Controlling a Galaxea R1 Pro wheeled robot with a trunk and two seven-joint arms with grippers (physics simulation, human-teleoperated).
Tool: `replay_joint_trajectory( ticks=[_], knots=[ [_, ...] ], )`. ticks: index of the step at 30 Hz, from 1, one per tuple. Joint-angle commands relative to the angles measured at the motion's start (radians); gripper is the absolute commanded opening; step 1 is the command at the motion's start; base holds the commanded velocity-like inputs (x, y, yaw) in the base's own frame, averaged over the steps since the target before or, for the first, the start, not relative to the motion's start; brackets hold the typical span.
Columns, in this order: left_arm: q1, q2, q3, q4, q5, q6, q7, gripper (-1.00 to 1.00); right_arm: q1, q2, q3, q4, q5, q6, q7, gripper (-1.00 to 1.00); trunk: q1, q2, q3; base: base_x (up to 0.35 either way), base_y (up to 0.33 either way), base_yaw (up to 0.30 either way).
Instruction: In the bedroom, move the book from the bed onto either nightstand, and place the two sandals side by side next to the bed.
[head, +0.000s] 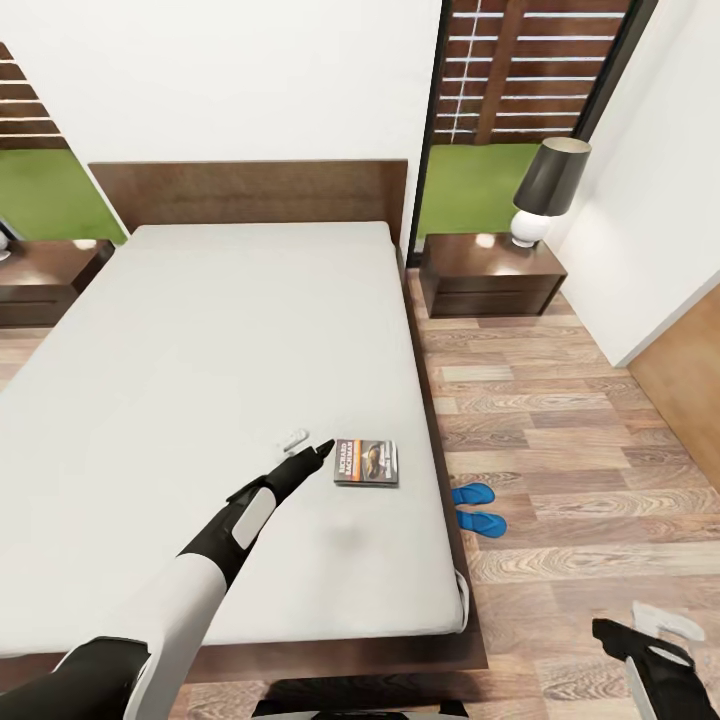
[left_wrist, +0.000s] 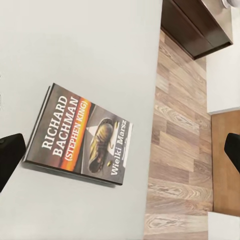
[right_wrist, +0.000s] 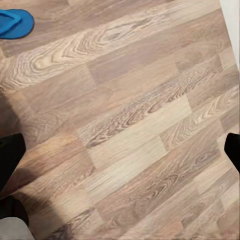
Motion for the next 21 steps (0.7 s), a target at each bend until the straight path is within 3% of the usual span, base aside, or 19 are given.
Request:
replay_joint_trajectory(
  ticks=[1,10,11,17,21],
  knots=[
    [0.000,0.000,-0.001,0.000,0.010,0.006,-0.001,1.00,0.000,0.000,-0.012,0.051,0.008,-0.031,-0.002,1.00,0.001,-0.002,-0.001,0.000,0.000,0.000],
    [0.000,-0.001,-0.001,0.001,0.009,0.006,-0.001,1.00,0.003,-0.054,-0.051,0.518,0.010,-0.301,-0.007,1.00,0.001,-0.002,-0.001,0.000,0.000,0.000],
    [0.000,-0.001,-0.001,0.001,0.009,0.006,-0.001,1.00,0.003,-0.054,-0.051,0.518,0.010,-0.301,-0.007,1.00,0.001,-0.002,-0.001,0.000,0.000,0.000],
    [-0.001,-0.001,-0.002,0.002,0.009,0.007,-0.001,1.00,0.006,-0.066,-0.053,0.745,0.012,-0.435,-0.007,1.00,0.001,-0.002,-0.001,0.000,0.000,0.000],
    [-0.001,-0.002,-0.002,0.002,0.008,0.007,-0.001,1.00,0.009,-0.064,-0.052,0.796,0.013,-0.464,-0.006,1.00,0.001,-0.002,-0.001,0.000,0.000,0.000]
  ],
)
